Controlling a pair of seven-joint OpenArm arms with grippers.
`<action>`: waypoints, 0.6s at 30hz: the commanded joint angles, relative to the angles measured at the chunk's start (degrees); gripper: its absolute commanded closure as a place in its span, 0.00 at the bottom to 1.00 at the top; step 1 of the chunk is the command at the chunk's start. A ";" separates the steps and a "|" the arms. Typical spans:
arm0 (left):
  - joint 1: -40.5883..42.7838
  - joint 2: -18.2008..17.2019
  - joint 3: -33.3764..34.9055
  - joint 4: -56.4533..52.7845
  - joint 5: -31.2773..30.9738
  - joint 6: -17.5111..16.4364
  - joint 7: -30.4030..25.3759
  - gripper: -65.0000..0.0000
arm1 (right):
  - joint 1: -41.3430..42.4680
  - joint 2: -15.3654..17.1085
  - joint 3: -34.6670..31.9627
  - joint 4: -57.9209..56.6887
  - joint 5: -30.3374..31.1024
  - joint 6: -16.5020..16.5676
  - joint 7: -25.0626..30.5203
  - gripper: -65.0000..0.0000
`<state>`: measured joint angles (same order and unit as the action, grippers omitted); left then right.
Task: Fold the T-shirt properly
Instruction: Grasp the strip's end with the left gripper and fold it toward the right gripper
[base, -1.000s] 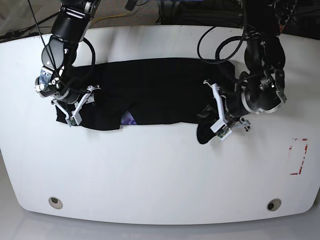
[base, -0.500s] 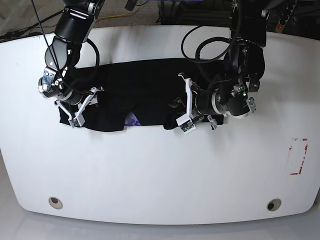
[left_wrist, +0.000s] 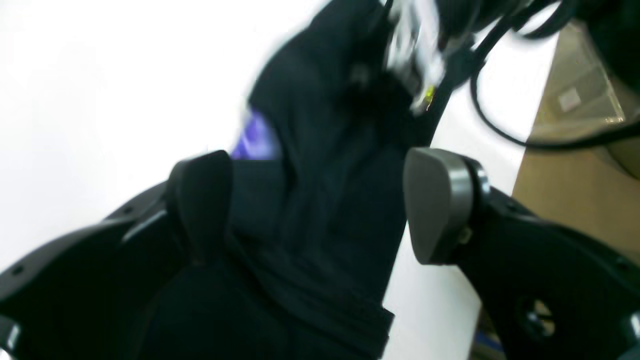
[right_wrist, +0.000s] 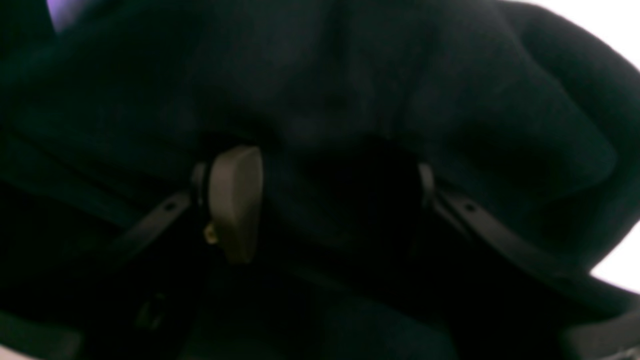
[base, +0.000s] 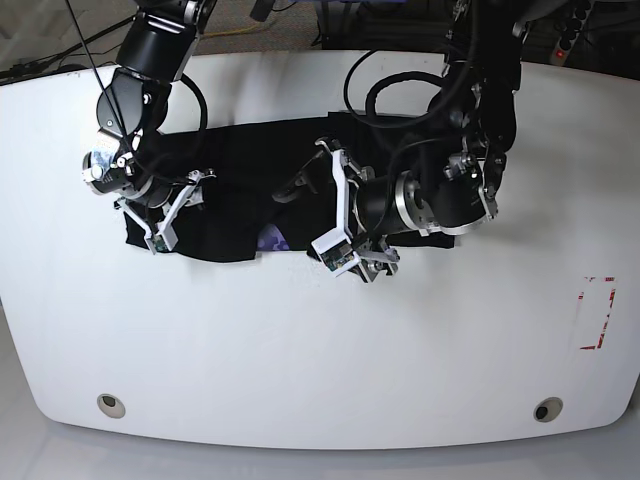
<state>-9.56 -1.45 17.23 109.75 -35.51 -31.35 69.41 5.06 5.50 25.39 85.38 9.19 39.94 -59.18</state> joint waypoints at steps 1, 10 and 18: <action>-0.42 -1.84 -3.12 3.61 1.00 0.01 -1.06 0.23 | 1.31 0.61 0.24 5.65 0.70 0.06 -2.14 0.44; 8.99 -10.72 -19.21 3.08 3.29 0.01 -1.14 0.28 | 7.29 1.05 14.22 12.07 10.90 0.06 -15.68 0.23; 15.14 -12.66 -26.25 0.88 3.29 -0.07 -1.32 0.38 | 9.05 5.36 23.80 1.17 12.74 0.06 -17.26 0.13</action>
<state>5.32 -13.91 -8.69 110.67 -31.46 -31.29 69.45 12.86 8.73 47.70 90.37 20.38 39.70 -77.65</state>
